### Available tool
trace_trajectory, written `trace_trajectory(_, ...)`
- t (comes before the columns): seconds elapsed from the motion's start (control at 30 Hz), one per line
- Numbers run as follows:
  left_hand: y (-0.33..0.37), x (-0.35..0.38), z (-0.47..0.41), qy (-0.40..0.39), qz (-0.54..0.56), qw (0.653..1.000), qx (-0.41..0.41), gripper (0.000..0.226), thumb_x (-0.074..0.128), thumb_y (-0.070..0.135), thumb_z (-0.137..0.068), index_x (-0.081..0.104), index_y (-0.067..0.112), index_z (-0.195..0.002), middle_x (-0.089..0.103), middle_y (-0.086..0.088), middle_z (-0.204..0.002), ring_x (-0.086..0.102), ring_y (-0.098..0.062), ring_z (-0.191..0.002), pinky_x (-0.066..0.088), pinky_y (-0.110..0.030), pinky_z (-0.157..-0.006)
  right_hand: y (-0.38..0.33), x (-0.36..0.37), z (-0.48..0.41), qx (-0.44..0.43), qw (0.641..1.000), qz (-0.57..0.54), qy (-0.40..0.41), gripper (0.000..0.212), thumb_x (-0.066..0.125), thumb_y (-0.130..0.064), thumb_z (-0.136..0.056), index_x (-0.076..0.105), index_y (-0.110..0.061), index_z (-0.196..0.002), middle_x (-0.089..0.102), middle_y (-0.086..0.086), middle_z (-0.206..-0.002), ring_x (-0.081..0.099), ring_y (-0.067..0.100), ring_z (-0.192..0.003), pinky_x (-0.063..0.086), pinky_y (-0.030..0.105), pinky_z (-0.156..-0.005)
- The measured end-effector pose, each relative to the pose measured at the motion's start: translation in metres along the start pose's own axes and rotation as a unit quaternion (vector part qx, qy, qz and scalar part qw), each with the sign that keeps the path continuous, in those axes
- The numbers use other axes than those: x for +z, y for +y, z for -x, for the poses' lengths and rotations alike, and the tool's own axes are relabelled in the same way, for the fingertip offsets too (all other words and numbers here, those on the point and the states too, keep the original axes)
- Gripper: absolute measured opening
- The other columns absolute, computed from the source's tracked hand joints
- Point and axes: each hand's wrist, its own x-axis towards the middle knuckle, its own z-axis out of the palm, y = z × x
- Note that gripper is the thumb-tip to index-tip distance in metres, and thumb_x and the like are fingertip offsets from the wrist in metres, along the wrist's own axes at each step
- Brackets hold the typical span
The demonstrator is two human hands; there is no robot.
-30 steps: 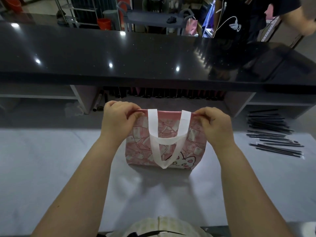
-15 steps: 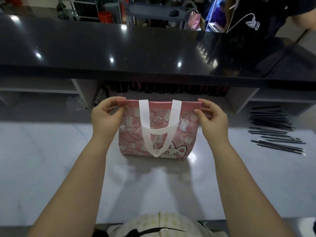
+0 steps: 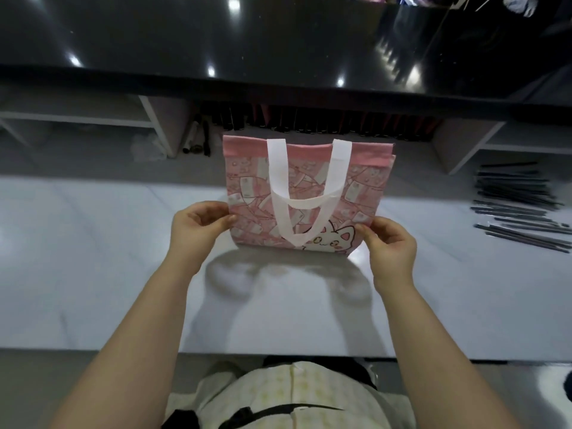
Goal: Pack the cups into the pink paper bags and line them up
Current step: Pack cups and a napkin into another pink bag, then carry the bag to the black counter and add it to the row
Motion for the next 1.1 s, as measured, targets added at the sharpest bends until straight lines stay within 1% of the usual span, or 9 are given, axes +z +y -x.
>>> trace_trajectory(0.13,-0.005,0.005,0.006,0.008,-0.005,1.0,0.011,0.021,0.077,-0.002,-0.077,0.073,0.016,-0.087,0.076,0.001,-0.083,0.071,-0.013,-0.082,0.055,-0.021,-0.075,0.003,0.002,0.007,-0.004,1.0,0.003,0.016,0.028,0.075,-0.003,-0.08,0.076,-0.031,-0.078,0.075,-0.005,-0.085,0.07,0.013,-0.083,0.055,0.02,-0.073)
trace_trajectory(0.23,-0.014,0.003,0.013,0.012,-0.088,0.996,0.027,0.022,0.08,0.007,-0.077,0.073,0.027,-0.085,0.075,0.01,-0.086,0.069,-0.005,-0.083,0.052,-0.014,-0.071,0.012,-0.001,0.011,0.018,0.999,0.024,0.024,0.027,0.075,-0.001,-0.079,0.074,-0.027,-0.079,0.075,-0.007,-0.083,0.069,0.011,-0.082,0.054,0.022,-0.075)
trace_trajectory(0.4,-0.023,0.004,0.024,0.039,-0.097,0.994,0.014,0.02,0.078,0.006,-0.079,0.072,0.025,-0.083,0.074,0.014,-0.081,0.068,-0.002,-0.08,0.052,-0.014,-0.072,0.021,-0.002,0.02,0.044,0.998,0.042,0.035,0.026,0.073,-0.001,-0.08,0.071,-0.026,-0.078,0.074,-0.008,-0.081,0.068,0.01,-0.081,0.053,0.027,-0.075)
trace_trajectory(0.53,-0.018,0.004,0.024,0.051,-0.073,0.996,0.008,0.022,0.074,0.001,-0.081,0.072,0.023,-0.082,0.074,0.008,-0.079,0.069,-0.013,-0.079,0.056,-0.029,-0.079,0.012,0.006,0.014,0.032,0.998,0.041,0.022,0.033,0.07,-0.002,-0.082,0.073,-0.034,-0.077,0.074,-0.008,-0.083,0.068,0.013,-0.083,0.054,0.026,-0.077)
trace_trajectory(0.63,-0.014,0.001,0.029,0.076,-0.06,0.995,0.006,0.024,0.071,-0.002,-0.084,0.071,0.022,-0.083,0.074,0.008,-0.078,0.068,-0.012,-0.076,0.057,-0.032,-0.076,0.007,0.012,0.013,0.034,0.999,0.03,-0.007,0.034,0.07,0.0,-0.082,0.074,-0.034,-0.078,0.074,-0.006,-0.086,0.069,0.017,-0.087,0.055,0.033,-0.083)
trace_trajectory(0.7,-0.011,-0.002,0.034,0.104,-0.053,0.993,0.01,0.023,0.07,-0.001,-0.085,0.071,0.022,-0.085,0.073,0.005,-0.082,0.068,-0.014,-0.079,0.057,-0.034,-0.078,0.004,0.016,0.014,0.049,0.998,0.016,-0.035,0.034,0.07,0.002,-0.083,0.075,-0.032,-0.079,0.075,-0.003,-0.089,0.069,0.018,-0.09,0.054,0.034,-0.084)
trace_trajectory(0.87,-0.001,-0.011,0.058,0.207,-0.026,0.978,0.018,0.023,0.068,0.0,-0.087,0.07,0.022,-0.087,0.072,-0.003,-0.088,0.066,-0.017,-0.081,0.055,-0.035,-0.078,-0.015,0.034,0.014,0.063,0.991,-0.003,-0.117,0.032,0.066,0.003,-0.086,0.075,-0.028,-0.086,0.076,-0.004,-0.094,0.071,0.012,-0.092,0.056,0.022,-0.078)
trace_trajectory(1.0,0.007,-0.02,0.1,0.288,-0.013,0.958,0.008,0.015,0.068,0.004,-0.089,0.07,0.017,-0.093,0.072,-0.01,-0.094,0.067,-0.021,-0.085,0.058,-0.039,-0.08,-0.031,0.051,0.025,0.073,0.983,-0.013,-0.17,0.027,0.065,0.003,-0.088,0.073,-0.023,-0.093,0.076,-0.004,-0.094,0.071,0.012,-0.092,0.058,0.024,-0.078)
trace_trajectory(1.1,0.02,-0.035,0.138,0.366,0.01,0.93,0.015,0.015,0.066,0.001,-0.089,0.07,0.015,-0.095,0.074,0.0,-0.087,0.069,-0.013,-0.08,0.059,-0.032,-0.075,-0.046,0.071,0.041,0.087,0.971,-0.051,-0.218,0.025,0.065,0.0,-0.089,0.073,-0.023,-0.094,0.076,-0.004,-0.095,0.071,0.011,-0.09,0.057,0.019,-0.069)
